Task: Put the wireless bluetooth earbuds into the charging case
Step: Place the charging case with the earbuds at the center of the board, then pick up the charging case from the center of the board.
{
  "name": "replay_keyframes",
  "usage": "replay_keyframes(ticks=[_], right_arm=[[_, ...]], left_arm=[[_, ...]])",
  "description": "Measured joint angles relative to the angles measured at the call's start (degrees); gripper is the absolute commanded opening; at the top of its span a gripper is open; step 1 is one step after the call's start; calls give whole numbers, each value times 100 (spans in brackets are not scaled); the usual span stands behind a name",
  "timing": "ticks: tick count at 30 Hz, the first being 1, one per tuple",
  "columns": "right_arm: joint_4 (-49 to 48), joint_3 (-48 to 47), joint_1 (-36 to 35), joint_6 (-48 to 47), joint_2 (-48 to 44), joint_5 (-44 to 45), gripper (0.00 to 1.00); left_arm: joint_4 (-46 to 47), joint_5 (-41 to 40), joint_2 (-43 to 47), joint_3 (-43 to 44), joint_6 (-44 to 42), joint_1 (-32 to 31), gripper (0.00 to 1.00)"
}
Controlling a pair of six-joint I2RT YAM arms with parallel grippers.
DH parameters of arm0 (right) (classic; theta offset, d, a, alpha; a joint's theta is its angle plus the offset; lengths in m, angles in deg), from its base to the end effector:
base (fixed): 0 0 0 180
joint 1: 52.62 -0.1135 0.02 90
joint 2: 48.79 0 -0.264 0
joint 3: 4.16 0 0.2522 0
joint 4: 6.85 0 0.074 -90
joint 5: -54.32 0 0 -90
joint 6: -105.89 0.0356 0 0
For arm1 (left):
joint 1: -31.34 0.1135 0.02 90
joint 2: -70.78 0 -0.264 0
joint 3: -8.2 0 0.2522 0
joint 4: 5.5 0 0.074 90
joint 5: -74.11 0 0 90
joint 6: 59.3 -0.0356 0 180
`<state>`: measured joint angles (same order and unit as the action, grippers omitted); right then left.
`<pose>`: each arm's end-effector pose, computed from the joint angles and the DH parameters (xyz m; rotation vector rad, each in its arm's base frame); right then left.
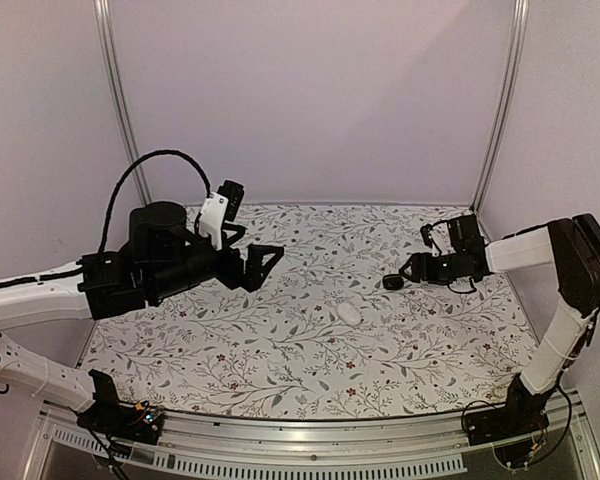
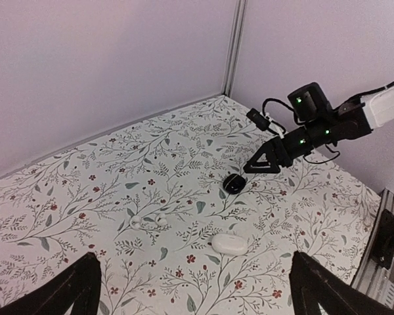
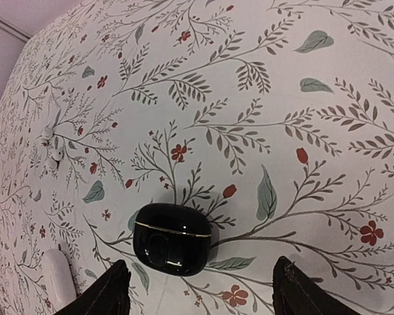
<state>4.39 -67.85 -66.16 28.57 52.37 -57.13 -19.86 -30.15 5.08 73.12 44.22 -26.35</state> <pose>0.3294 0.0927 0.1386 -0.1927 2.4418 0.6595 0.1508 -0.2220 0.3223 0.5363 1.7971 -0.6420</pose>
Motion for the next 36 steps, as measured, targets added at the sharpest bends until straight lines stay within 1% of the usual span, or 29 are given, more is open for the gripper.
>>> replay_keyframes(ticks=[1, 2, 3, 8, 10, 12, 15, 17, 21, 23, 25, 30, 36], right_arm=[[46, 15, 2, -15, -131, 50, 78], [87, 52, 9, -57, -339, 138, 91], [116, 83, 11, -76, -546, 181, 98], [26, 269, 11, -234, -1810, 535, 99], [-76, 258, 11, -247, -2050, 562, 99], [-107, 216, 11, -315, -2090, 337, 99], [-63, 205, -208, -476, -1987, 140, 99], [136, 157, -610, -649, -1954, 219, 99], [890, -533, -1523, -966, -1547, 382, 98], [1080, -866, -1801, -1106, -1231, 452, 95], [1318, -1078, -2017, -1228, -909, 546, 91], [2109, -1552, -2455, -1381, 28, 861, 86], [2798, -2052, -2743, -1425, 754, 1110, 79]], left_arm=[[13, -37, 39, -46, 31, 17, 100], [28, -61, 83, -94, 72, 39, 100], [46, -83, 122, -140, 109, 55, 100], [111, -125, 247, -264, 234, 103, 100], [162, -122, 249, -297, 247, 111, 100], [168, -116, 258, -345, 260, 116, 100], [166, -94, 289, -393, 260, 120, 100], [160, -98, 308, -402, 262, 120, 100], [160, -105, 323, -420, 271, 125, 100], [155, -103, 321, -428, 284, 125, 100], [155, -103, 321, -428, 302, 125, 100], [140, -105, 317, -428, 310, 125, 100], [138, -107, 319, -474, 354, 125, 100]])
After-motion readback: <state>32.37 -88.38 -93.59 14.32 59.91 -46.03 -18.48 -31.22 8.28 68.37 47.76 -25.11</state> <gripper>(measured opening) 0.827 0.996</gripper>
